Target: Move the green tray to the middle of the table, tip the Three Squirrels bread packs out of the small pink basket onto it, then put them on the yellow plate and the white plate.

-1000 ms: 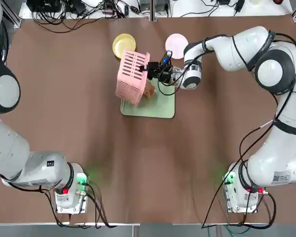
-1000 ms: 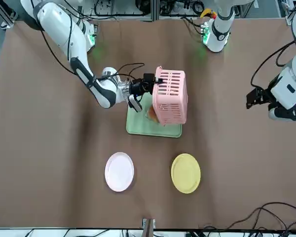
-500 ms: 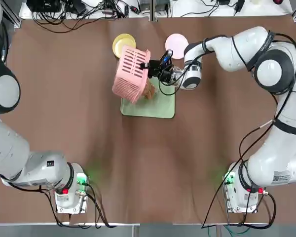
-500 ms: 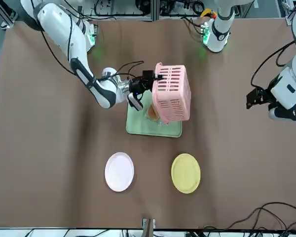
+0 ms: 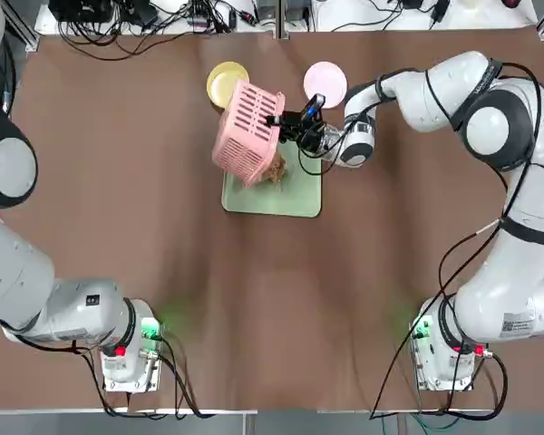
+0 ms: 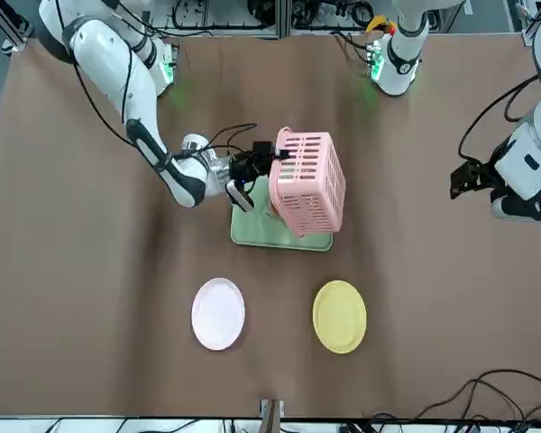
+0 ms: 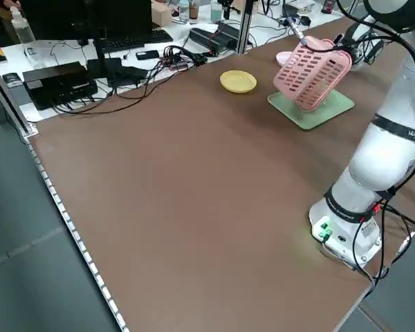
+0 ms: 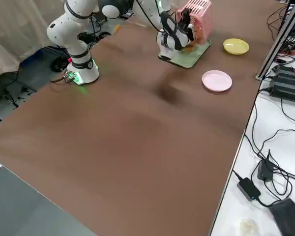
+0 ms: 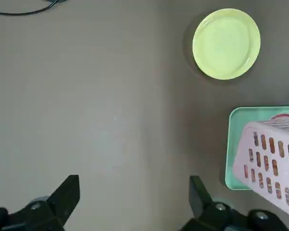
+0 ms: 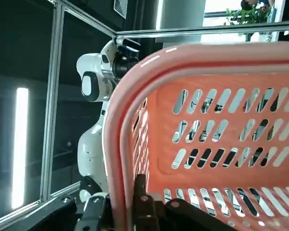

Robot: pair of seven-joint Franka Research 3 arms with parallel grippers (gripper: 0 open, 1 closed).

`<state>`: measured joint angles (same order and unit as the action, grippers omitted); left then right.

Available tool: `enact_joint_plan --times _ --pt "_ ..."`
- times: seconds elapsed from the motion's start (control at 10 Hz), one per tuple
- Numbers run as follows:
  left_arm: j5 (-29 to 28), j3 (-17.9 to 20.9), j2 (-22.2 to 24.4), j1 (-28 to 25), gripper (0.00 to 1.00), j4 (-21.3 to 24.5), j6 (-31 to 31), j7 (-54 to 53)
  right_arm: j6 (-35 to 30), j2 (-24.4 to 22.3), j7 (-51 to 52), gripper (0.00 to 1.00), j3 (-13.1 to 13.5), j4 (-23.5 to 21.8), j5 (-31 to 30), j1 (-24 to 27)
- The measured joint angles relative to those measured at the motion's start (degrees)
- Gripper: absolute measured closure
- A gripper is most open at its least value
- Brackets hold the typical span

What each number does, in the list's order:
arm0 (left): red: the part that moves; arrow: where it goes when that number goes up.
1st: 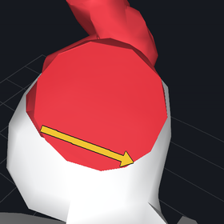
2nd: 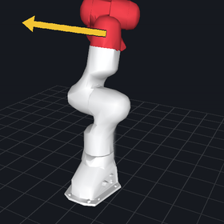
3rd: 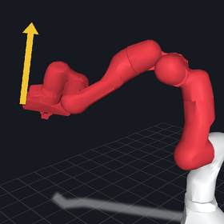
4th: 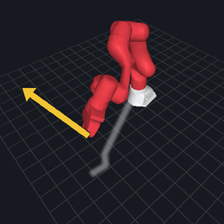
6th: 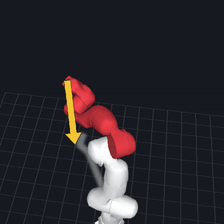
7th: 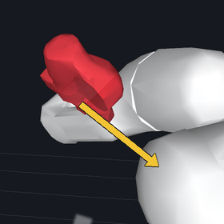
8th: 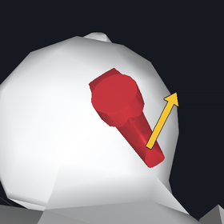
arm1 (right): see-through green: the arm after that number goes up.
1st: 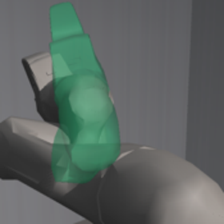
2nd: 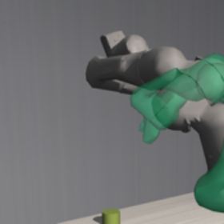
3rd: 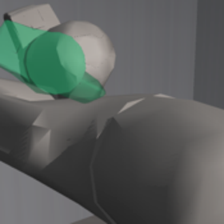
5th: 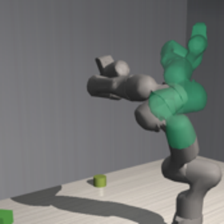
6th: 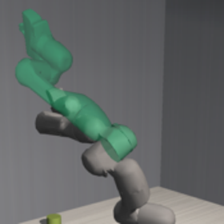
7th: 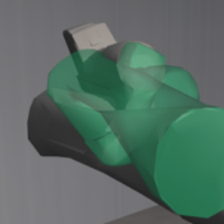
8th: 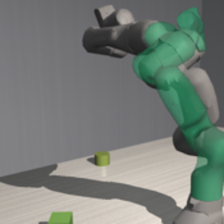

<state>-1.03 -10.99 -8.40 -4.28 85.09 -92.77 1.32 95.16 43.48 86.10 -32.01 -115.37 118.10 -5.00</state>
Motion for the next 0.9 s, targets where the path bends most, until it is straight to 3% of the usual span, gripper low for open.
enact_joint_plan --times 0.5,0.9 --pt "0.0 0.0 -0.06 0.02 0.0 0.0 0.0 0.0 -5.7 0.02 0.28 0.93 2.09 -2.96 -0.16 0.01" --pt "0.0 -0.01 -0.07 0.04 0.0 0.0 0.0 0.0 -9.94 -0.08 0.35 0.93 5.71 -5.2 -2.74 0.05"
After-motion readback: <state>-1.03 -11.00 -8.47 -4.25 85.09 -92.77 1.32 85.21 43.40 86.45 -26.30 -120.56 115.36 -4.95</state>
